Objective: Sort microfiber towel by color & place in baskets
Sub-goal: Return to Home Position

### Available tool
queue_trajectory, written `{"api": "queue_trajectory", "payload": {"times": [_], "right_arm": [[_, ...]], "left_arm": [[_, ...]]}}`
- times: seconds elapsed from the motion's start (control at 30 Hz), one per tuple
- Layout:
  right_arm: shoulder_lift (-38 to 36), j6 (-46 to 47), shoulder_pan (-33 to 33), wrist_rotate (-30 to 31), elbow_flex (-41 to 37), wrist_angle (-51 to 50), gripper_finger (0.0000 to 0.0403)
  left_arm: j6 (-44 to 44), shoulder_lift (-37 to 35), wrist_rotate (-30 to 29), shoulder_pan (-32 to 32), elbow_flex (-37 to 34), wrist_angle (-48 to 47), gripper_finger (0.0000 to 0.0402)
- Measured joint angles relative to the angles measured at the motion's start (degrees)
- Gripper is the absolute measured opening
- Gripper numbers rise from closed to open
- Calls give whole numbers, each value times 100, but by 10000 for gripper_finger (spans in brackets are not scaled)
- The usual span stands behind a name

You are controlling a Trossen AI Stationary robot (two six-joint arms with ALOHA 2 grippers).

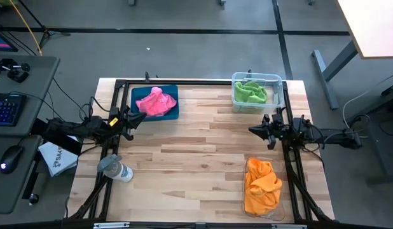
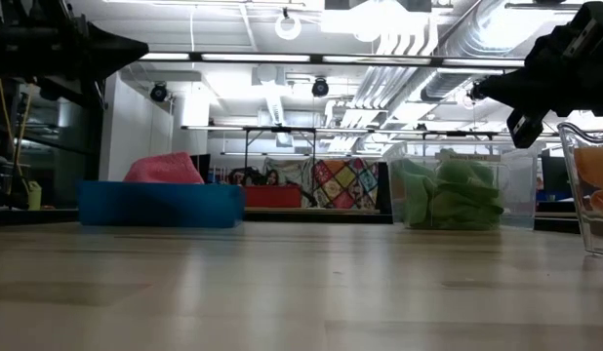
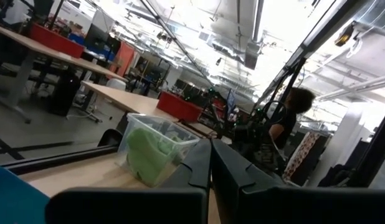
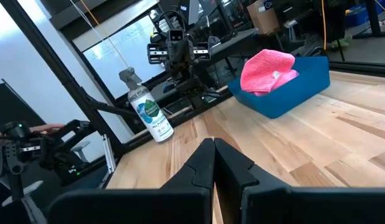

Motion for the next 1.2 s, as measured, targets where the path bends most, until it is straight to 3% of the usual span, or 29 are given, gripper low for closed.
{"api": "queue_trajectory", "payload": {"times": [1.2], "right_arm": [[0,-1,0,-1,-2,0,0]], "left_arm": [[0,57,7,-87,0,-44,0]]}}
